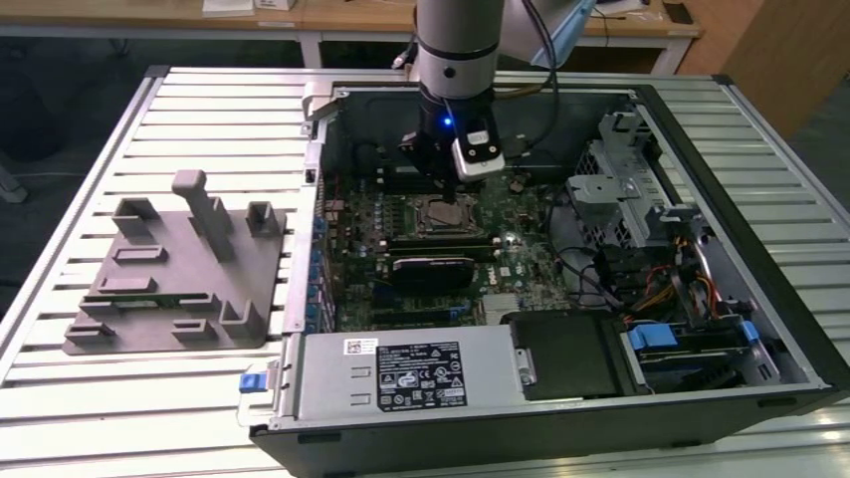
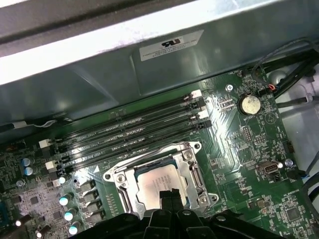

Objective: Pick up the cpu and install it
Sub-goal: 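Install the second cpu locking lever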

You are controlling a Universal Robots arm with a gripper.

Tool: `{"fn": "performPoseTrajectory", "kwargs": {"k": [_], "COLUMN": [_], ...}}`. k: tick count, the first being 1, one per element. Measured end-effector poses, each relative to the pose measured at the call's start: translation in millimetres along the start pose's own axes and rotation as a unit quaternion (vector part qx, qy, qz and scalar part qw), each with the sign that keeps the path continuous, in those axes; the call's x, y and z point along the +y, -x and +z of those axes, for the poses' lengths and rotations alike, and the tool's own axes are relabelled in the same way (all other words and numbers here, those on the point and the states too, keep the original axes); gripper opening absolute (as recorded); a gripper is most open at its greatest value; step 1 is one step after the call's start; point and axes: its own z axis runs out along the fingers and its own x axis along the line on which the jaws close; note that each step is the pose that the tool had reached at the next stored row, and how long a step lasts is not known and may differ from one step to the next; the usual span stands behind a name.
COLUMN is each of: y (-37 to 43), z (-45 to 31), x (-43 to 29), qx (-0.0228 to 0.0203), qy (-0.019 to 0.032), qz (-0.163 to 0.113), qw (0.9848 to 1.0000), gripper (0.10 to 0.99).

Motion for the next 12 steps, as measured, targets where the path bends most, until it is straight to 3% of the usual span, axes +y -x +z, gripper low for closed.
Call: {"fn": "performPoseTrajectory", "kwargs": {"k": [12], "y": [3.0], "z": [-0.3], "x": [-8.7], "qx": [0.0000], "qy": [0.0000], "qz": [0.000], "qw": [1.0000], "gripper": [0.106]}}
